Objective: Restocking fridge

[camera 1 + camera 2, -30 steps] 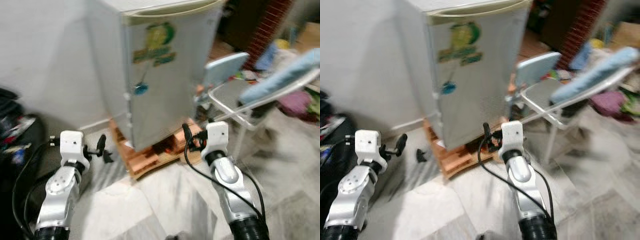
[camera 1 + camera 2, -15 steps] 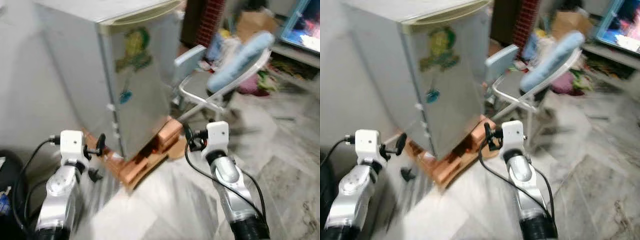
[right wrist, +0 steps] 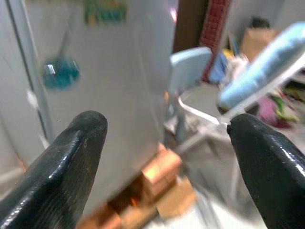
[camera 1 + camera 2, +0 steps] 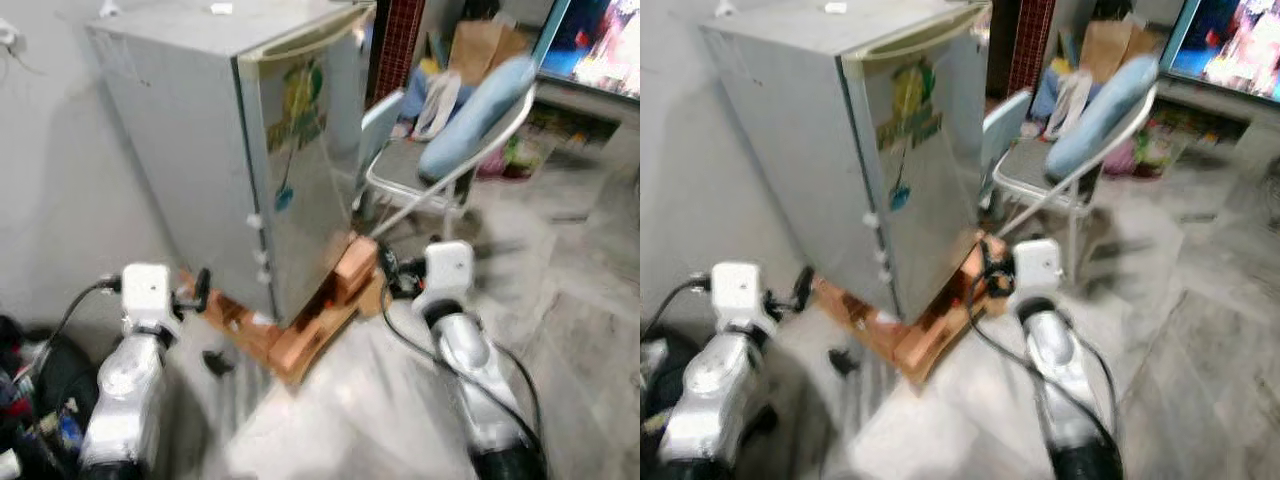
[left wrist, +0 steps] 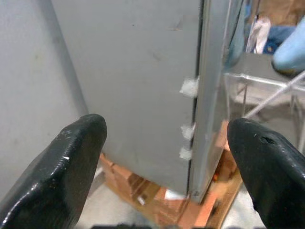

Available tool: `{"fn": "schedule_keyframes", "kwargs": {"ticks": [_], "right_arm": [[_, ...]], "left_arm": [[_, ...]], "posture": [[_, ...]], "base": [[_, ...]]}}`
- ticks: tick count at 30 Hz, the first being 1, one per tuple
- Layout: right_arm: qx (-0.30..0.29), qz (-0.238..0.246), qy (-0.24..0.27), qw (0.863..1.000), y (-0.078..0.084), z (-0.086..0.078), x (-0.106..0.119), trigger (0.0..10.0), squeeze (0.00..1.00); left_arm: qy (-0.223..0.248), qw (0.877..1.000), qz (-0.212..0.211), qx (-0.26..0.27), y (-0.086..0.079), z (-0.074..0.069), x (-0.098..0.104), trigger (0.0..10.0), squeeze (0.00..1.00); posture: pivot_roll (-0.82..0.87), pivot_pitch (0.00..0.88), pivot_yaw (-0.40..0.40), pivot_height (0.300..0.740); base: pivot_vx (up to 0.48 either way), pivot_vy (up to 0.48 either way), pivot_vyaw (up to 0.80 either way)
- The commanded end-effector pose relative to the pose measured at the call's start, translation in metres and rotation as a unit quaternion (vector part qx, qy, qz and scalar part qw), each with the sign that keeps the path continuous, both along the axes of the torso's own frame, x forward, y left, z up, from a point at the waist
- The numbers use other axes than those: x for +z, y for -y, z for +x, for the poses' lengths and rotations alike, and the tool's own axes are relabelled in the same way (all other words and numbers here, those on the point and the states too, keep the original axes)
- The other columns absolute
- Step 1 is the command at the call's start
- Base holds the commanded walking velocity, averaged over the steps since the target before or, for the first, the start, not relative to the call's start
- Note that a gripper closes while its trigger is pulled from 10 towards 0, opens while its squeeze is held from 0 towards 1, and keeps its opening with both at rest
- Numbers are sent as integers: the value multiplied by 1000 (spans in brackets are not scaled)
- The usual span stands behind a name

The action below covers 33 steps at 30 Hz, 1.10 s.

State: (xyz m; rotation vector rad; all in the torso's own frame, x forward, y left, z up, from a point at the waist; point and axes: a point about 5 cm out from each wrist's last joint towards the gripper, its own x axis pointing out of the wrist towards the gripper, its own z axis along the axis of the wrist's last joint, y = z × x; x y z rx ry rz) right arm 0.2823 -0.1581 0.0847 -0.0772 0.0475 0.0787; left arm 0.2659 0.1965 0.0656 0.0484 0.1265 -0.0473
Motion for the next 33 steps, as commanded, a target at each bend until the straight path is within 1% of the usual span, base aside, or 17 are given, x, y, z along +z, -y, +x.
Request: {"fn": "schedule_keyframes", "kwargs": {"ticks": [1, 2, 4, 6, 11, 13, 14, 18, 24, 33], "right_arm": [[5, 10, 12, 1000, -6, 3, 7, 10000, 0], [3, 10, 11, 1000, -5, 3, 7, 10000, 0], [2, 11, 11, 1000, -4, 3, 7, 10000, 0], [2, 12, 11, 1000, -4, 3, 8, 10000, 0], [9, 13, 11, 1000, -9, 2, 8, 10000, 0], [10, 14, 8, 1000, -10, 2, 8, 10000, 0], [12, 13, 7, 1000, -10, 2, 8, 10000, 0], [13, 13, 7, 1000, -10, 2, 7, 10000, 0], [16, 12, 7, 1000, -10, 2, 8, 10000, 0], [21, 10, 7, 1000, -11, 3, 8, 10000, 0]], "left_arm": [[5, 1000, 7, 2, -7, 1, 3, 10000, 0], [4, 1000, 3, -6, -6, 1, 3, 10000, 0], [11, 1000, 10, -11, -4, 1, 5, 10000, 0], [16, 1000, 10, -18, -2, 3, 7, 10000, 0], [22, 999, 1, -26, 2, 5, 11, 10000, 0], [26, 999, 0, -27, 2, 4, 12, 10000, 0], [28, 999, -8, -30, 2, 3, 12, 10000, 0], [27, 999, -4, -36, 3, 1, 12, 10000, 0], [29, 998, -11, -49, 7, -1, 13, 10000, 0], [32, 998, -15, -57, 9, -1, 14, 10000, 0]], "posture": [[34, 0, -19, 740], [35, 0, -19, 740], [37, 0, -21, 740], [38, 2, -21, 740], [41, 10, -25, 740], [44, 14, -28, 740], [46, 17, -30, 740], [49, 20, -32, 740], [49, 24, -35, 740], [51, 23, -37, 740]], "base": [[240, 416, -800], [262, 401, -800], [274, 394, -800], [349, 330, -475], [355, 0, -103], [0, 0, -800], [0, 0, -800], [0, 0, -800], [0, 0, -678], [316, 0, -450]]}}
